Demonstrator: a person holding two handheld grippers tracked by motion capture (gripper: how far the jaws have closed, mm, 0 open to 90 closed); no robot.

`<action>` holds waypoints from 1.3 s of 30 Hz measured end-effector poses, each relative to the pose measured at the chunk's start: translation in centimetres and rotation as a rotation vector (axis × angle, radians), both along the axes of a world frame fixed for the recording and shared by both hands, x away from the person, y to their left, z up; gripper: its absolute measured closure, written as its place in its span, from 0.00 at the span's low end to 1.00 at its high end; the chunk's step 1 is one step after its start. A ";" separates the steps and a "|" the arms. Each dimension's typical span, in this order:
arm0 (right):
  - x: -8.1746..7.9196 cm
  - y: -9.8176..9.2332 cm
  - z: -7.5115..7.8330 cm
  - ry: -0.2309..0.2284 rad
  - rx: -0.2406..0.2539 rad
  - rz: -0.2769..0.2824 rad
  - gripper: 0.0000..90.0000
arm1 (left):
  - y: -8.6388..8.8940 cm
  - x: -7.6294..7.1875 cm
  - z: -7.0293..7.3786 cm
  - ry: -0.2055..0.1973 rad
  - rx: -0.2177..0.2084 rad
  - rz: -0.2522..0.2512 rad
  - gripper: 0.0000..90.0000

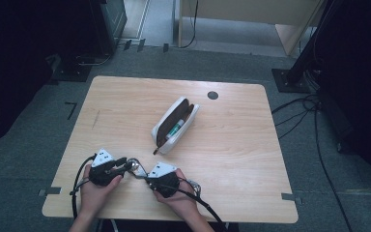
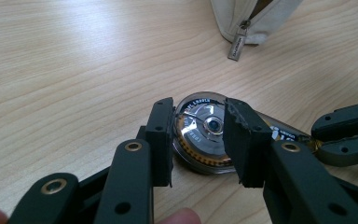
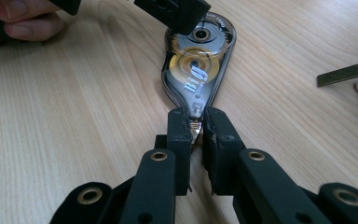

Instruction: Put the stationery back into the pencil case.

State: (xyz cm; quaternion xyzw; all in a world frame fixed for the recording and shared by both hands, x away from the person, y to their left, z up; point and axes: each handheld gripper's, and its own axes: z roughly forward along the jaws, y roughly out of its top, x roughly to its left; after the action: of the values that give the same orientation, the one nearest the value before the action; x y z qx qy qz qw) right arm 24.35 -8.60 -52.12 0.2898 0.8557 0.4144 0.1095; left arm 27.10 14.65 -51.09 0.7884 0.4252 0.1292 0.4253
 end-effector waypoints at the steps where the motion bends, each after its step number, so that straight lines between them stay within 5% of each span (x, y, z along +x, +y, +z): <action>1: 0.0 -0.1 0.0 -0.001 -0.001 0.004 0.91 | 0.0 0.0 0.0 0.000 -0.001 -0.005 0.72; 6: -0.2 -0.7 0.0 0.004 0.009 0.004 0.93 | -0.2 -0.1 -0.1 -0.004 0.003 -0.029 0.69; 9: -0.1 -1.7 0.2 0.018 0.065 -0.024 1.00 | -0.1 0.1 -0.1 0.013 -0.012 -0.042 0.67; 19: -0.1 -2.2 0.0 0.029 0.040 -0.010 0.87 | -0.3 0.1 -0.1 0.014 -0.002 -0.054 0.68; 29: -0.3 -1.6 0.0 -0.005 -0.003 0.003 0.88 | -0.3 0.1 -0.1 0.027 -0.023 -0.087 0.78; 39: 0.1 -2.1 0.0 0.023 0.038 -0.010 0.91 | -0.3 0.3 -0.4 0.052 -0.046 -0.119 0.67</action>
State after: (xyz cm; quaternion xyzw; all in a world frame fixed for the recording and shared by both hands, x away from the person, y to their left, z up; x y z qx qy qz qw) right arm 24.42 -10.65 -52.12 0.3008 0.8475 0.4266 0.0964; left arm 27.36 14.40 -51.47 0.8055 0.3913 0.0734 0.4389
